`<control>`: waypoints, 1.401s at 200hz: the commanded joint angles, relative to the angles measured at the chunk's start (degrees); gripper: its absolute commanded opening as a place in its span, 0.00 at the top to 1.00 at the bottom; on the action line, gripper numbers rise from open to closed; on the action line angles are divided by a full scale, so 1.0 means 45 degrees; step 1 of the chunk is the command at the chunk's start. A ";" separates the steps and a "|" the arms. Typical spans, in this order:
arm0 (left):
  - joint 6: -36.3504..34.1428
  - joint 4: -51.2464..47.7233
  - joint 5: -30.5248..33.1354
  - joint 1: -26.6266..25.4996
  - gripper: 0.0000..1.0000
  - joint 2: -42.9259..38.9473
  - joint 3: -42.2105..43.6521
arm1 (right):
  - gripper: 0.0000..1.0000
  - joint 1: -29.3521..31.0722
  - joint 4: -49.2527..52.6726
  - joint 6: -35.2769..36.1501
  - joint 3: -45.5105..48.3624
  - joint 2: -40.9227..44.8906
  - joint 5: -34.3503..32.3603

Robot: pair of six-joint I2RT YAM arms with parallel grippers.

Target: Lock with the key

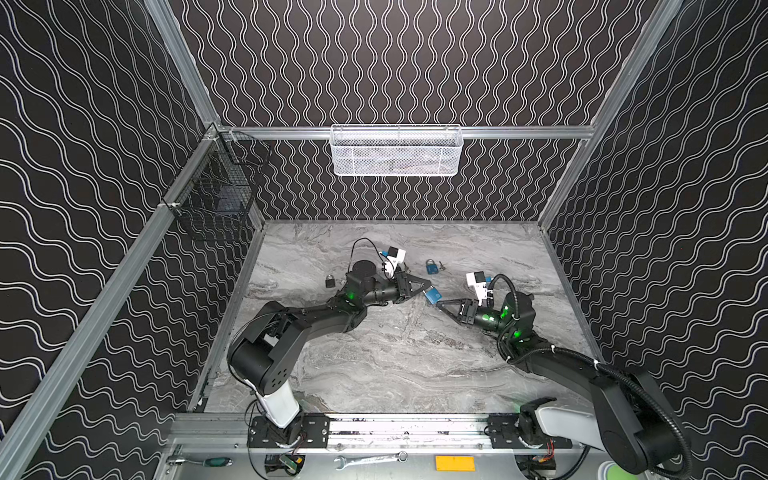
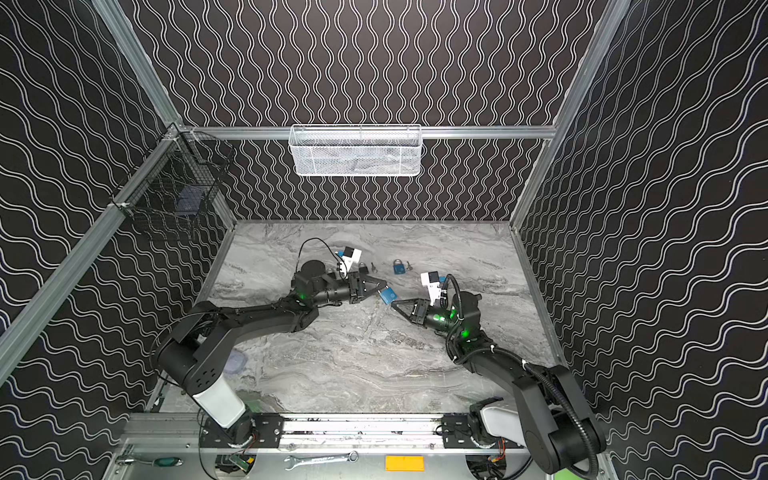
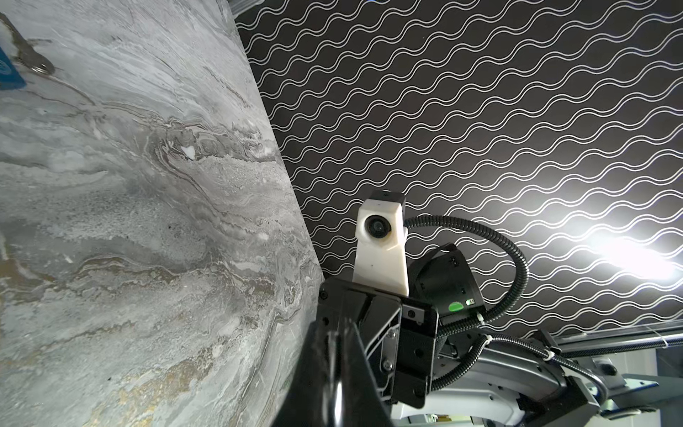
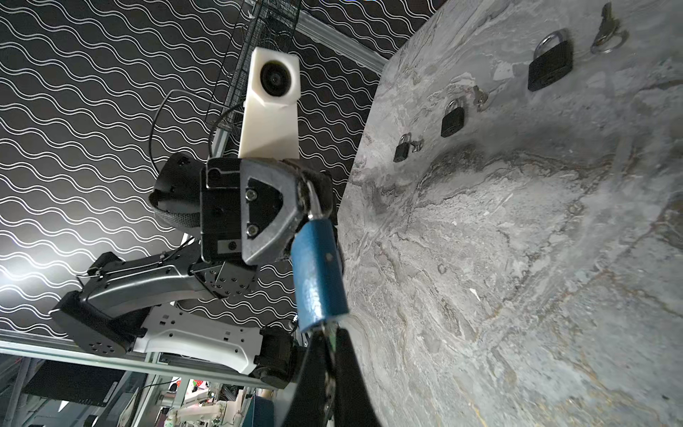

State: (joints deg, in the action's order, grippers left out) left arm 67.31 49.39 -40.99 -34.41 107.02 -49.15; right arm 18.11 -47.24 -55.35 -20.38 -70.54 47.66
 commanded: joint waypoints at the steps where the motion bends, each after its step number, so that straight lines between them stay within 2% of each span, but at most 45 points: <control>1: 0.0226 0.1114 0.0809 0.0154 1.00 0.0139 -0.0046 | 1.00 -0.0058 0.0677 0.0391 0.0149 0.0398 0.0093; 113: -0.0211 0.0205 0.0587 0.0442 1.00 -0.0337 -0.0126 | 1.00 -0.0258 0.2514 0.1021 0.0815 0.2496 0.0120; 139: -0.0924 -0.1297 0.0195 0.0455 1.00 -0.0253 -0.0706 | 1.00 -0.0885 0.4441 0.1587 0.0736 0.3639 -0.0146; 161: -0.2301 -0.3983 -0.0111 0.0438 1.00 0.0176 -0.2304 | 1.00 -0.1819 0.6918 0.2249 0.0346 0.4719 -0.0621; 181: -0.3976 -0.6909 -0.0196 0.0367 1.00 0.1130 -0.4450 | 1.00 -0.3089 0.7870 0.2203 0.0328 0.5348 -0.0604; 212: -0.6028 -1.0274 -0.0412 0.0231 1.00 0.3900 -0.8404 | 1.00 -0.5070 0.8744 0.2581 0.0066 0.5079 -0.0227; 249: -0.6705 -1.1167 -0.0704 -0.0112 1.00 0.6921 -1.2076 | 1.00 -0.6916 0.9181 0.3102 -0.0331 0.4236 0.0274; 280: -0.7065 -1.1665 -0.0740 -0.0330 1.00 0.8806 -1.4412 | 1.00 -0.7381 0.8929 0.3445 -0.0292 0.3505 0.0055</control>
State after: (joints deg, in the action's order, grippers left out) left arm 38.89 -0.86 -42.81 -35.46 142.65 -108.33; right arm -14.11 -6.96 -42.11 -21.45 -52.88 47.62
